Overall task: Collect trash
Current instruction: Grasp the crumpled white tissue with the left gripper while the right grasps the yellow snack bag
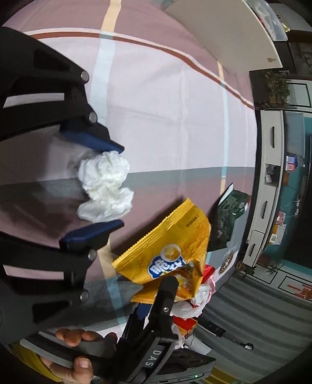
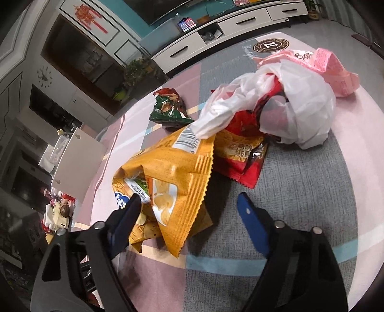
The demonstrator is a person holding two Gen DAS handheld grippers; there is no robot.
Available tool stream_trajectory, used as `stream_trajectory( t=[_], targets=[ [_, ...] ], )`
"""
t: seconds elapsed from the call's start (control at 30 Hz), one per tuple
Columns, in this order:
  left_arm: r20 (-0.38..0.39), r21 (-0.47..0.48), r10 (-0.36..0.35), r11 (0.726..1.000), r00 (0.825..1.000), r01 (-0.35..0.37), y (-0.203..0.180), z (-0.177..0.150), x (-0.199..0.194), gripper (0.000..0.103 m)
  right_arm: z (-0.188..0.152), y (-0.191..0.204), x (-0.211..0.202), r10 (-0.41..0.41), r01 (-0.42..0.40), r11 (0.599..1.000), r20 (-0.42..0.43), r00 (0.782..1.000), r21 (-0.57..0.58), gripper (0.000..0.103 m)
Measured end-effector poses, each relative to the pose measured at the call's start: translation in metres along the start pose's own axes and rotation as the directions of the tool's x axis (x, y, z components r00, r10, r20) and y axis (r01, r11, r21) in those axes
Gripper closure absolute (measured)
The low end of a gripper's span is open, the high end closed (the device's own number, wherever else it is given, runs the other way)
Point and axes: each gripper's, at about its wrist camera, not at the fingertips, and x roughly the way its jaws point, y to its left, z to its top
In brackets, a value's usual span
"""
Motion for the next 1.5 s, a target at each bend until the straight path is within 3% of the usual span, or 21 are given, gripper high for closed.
stream_trajectory(
  t=[0.07,0.17,0.27,0.6,0.77,1.07,1.27,1.5],
  targets=[
    [0.0,-0.012,-0.004,1.0,1.0,0.004,0.002,0.0,-0.001,0.07,0.0,-0.002,0.0,0.003,-0.003,1.0,-0.009,1.0,0.003,0.045],
    [0.005,-0.044,-0.021,0.999,1.0,0.021,0.006,0.0,-0.003,0.072,-0.001,-0.003,0.0,0.025,-0.025,1.0,-0.02,0.999,0.006,0.056],
    [0.021,-0.042,-0.042,0.998,0.999,0.043,0.004,-0.001,-0.009,0.076,-0.002,-0.003,-0.005,0.029,-0.029,1.0,-0.02,0.999,0.001,0.057],
    [0.075,-0.021,-0.164,0.986,0.984,0.166,-0.019,-0.006,-0.039,0.076,-0.017,0.003,-0.043,0.087,-0.087,0.996,-0.016,0.996,-0.025,0.064],
    [0.088,-0.004,-0.207,0.978,0.974,0.208,-0.028,-0.012,-0.052,0.076,-0.028,0.003,-0.073,0.137,-0.136,0.99,0.015,0.99,-0.024,0.065],
    [0.101,0.018,-0.256,0.967,0.961,0.255,-0.041,-0.02,-0.069,0.076,-0.035,-0.011,-0.133,0.159,-0.156,0.987,0.103,0.982,-0.038,0.066],
    [0.087,0.04,-0.296,0.955,0.951,0.294,-0.062,-0.024,-0.068,0.076,-0.043,-0.049,-0.182,0.131,-0.137,0.99,0.19,0.973,0.017,0.066],
    [0.046,0.106,-0.303,0.949,0.952,0.297,-0.105,-0.027,-0.06,0.076,-0.048,-0.11,-0.233,-0.005,-0.027,0.994,0.287,0.958,0.105,0.066]
  ],
)
